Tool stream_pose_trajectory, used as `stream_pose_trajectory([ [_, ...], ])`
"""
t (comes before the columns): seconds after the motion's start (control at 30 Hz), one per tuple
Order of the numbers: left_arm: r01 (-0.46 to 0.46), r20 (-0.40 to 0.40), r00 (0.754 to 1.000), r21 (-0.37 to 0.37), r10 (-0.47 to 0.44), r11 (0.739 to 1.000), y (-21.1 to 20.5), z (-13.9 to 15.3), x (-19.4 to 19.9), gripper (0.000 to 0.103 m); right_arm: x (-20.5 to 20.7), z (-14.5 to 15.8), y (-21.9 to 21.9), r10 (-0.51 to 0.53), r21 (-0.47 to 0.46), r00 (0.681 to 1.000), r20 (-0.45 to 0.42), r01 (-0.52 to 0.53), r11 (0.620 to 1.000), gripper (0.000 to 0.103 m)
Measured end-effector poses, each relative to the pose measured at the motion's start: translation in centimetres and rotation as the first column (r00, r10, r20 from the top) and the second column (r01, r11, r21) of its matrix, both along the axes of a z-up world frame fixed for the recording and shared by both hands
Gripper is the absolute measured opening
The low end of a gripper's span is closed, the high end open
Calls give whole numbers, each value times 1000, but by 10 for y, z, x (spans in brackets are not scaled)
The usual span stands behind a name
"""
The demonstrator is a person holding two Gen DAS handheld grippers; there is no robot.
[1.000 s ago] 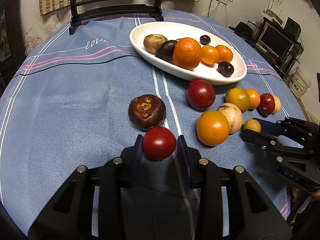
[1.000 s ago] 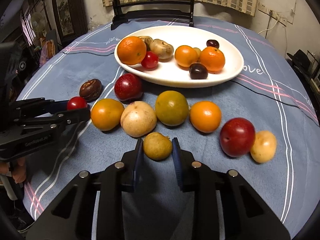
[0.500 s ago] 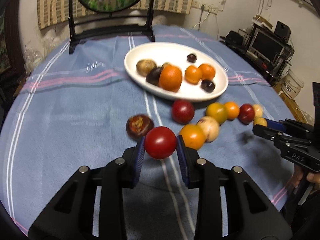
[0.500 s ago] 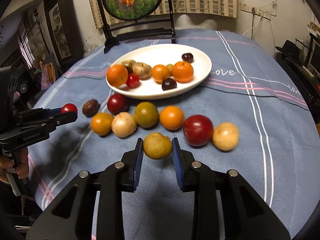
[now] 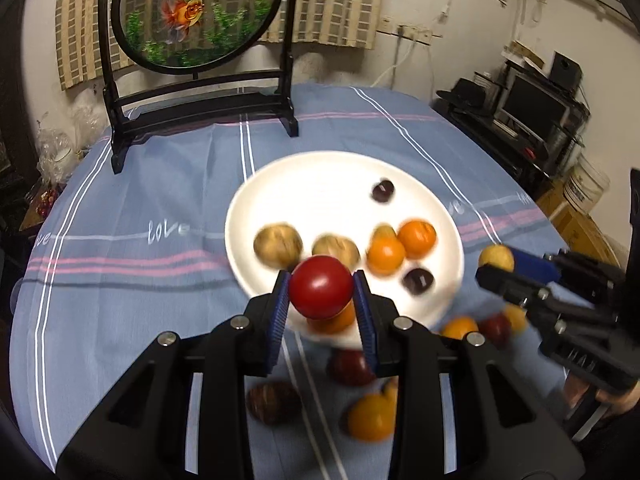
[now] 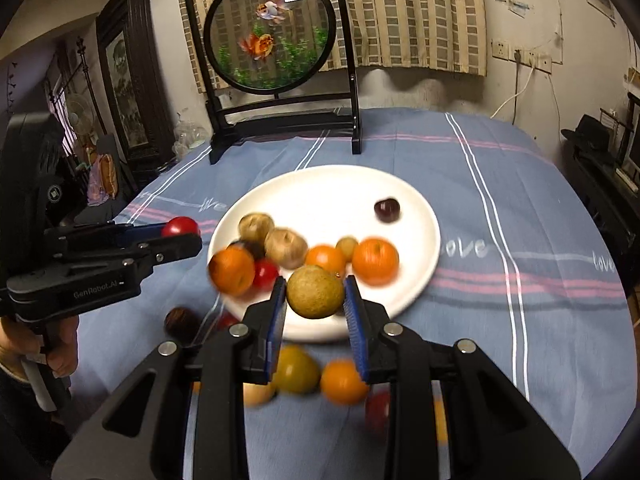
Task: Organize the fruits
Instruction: 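Carry both fruits to the white plate and release them there, then withdraw both open tools from the plate toward the fruit pile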
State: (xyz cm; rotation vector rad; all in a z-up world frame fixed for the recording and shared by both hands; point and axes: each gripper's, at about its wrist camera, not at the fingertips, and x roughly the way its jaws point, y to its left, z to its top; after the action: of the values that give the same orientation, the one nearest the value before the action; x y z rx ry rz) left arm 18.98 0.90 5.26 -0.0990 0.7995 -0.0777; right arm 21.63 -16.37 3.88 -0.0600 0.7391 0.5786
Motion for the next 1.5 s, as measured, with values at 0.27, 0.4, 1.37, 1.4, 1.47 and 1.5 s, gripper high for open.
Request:
stream_pose_trajectory([
  [0.27, -27, -65, 998, 7, 27, 1000, 2, -20, 73, 32, 57, -21, 35, 4, -61, 999, -41, -7, 998, 29],
  [0.4, -39, -86, 995, 12, 40, 999, 0, -30, 92, 33, 75, -34, 46, -18, -104, 998, -60, 11, 995, 35],
  [1.37, -56, -41, 997, 50, 58, 997, 11, -29, -41, 89, -33, -35, -72, -166, -47, 985, -46, 164, 985, 64],
  [1.4, -61, -44, 997, 47, 63, 997, 13, -32, -47, 89, -36, -38, -76, -169, -49, 984, -55, 167, 985, 64],
  [1.47, -68, -54, 996, 46, 71, 997, 14, -37, -56, 90, -43, -45, -85, -183, -53, 980, -72, 180, 982, 64],
  [1.5, -75, -61, 995, 42, 77, 996, 16, -40, -61, 90, -46, -48, -89, -189, -54, 979, -78, 185, 981, 64],
])
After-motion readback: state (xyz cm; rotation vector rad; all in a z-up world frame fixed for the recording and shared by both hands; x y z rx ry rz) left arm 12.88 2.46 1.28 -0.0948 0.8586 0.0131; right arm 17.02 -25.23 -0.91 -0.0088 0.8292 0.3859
